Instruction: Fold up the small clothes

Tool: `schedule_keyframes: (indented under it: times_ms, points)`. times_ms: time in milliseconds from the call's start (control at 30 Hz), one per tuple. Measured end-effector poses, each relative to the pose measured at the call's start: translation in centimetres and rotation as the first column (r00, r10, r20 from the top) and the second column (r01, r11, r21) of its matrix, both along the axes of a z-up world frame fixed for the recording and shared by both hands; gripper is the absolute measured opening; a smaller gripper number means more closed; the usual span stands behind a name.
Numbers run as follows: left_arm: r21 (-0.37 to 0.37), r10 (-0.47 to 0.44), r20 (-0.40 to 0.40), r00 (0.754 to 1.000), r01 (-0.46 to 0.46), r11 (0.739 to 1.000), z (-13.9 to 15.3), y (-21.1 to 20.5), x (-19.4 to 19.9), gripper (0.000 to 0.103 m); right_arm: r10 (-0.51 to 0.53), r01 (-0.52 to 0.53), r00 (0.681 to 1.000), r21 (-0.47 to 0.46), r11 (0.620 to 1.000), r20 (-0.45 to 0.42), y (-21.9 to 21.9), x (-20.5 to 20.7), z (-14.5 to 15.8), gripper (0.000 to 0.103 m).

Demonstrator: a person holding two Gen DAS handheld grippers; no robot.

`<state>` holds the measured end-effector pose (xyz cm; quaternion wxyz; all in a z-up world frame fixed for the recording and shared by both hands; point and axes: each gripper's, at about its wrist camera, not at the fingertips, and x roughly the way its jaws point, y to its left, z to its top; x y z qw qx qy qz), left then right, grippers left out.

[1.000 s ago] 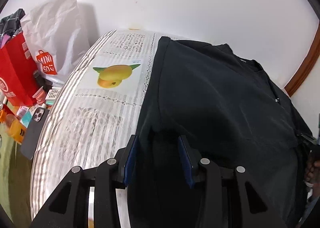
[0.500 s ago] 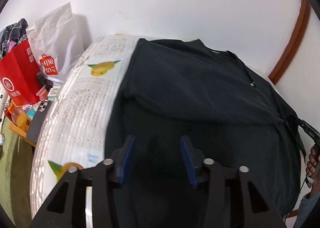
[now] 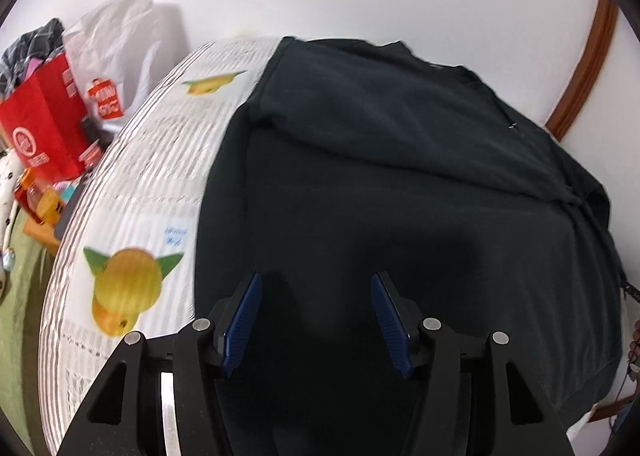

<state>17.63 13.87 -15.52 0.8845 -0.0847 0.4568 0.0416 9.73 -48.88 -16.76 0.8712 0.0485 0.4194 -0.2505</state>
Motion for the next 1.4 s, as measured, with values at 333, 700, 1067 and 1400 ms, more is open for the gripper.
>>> schedule_keyframes:
  times_ms: [333,700,1067,1400]
  points:
    - [0.020,0.055,0.013,0.998,-0.055,0.998,-0.3,1.2,-0.9,0.054,-0.036,0.036,0.998,0.013,0.999,0.044,-1.3,0.8,0.5,0.012]
    - [0.117,0.064,0.009,0.998,-0.065,0.991,-1.1,3.0,-1.2,0.055,0.134,-0.095,0.947,-0.147,0.985,0.290,9.8,-0.1,14.3,0.010]
    - [0.087,0.040,0.048,0.998,-0.044,0.995,-1.7,4.3,-1.6,0.069,0.518,-0.510,0.755,-0.135,0.849,0.403,31.5,6.0,20.6,0.010]
    - [0.094,0.043,0.056,0.998,-0.048,0.994,-1.8,4.0,-1.7,0.073,0.646,-0.659,0.744,0.024,0.752,0.172,42.3,13.5,8.4,0.019]
